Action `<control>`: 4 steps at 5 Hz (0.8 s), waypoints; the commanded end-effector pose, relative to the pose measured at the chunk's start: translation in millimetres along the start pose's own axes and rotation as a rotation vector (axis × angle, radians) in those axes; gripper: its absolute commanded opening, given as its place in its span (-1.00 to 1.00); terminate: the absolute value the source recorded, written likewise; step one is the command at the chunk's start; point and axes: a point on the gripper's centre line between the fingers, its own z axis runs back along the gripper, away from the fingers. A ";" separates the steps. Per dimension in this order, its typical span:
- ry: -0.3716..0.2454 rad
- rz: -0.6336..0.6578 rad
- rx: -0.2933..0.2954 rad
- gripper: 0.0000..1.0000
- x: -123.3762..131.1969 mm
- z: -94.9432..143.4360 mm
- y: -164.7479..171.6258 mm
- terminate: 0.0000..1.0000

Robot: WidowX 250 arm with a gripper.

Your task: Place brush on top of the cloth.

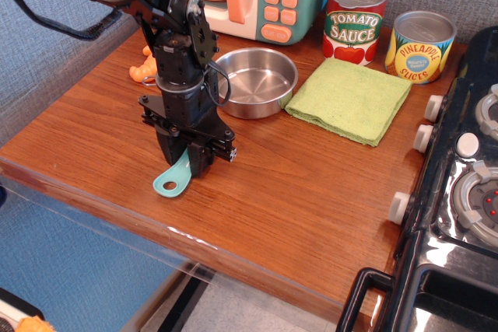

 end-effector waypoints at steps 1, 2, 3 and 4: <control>-0.074 -0.043 -0.042 -1.00 4.3 31.8 -18.1 -1.00; -0.144 -0.072 -0.098 -1.00 30.6 61.4 -42.5 -1.00; -0.174 -0.084 -0.121 -1.00 57.9 77.8 -60.5 -1.00; -0.207 -0.065 -0.140 -1.00 97.1 87.6 -69.9 -1.00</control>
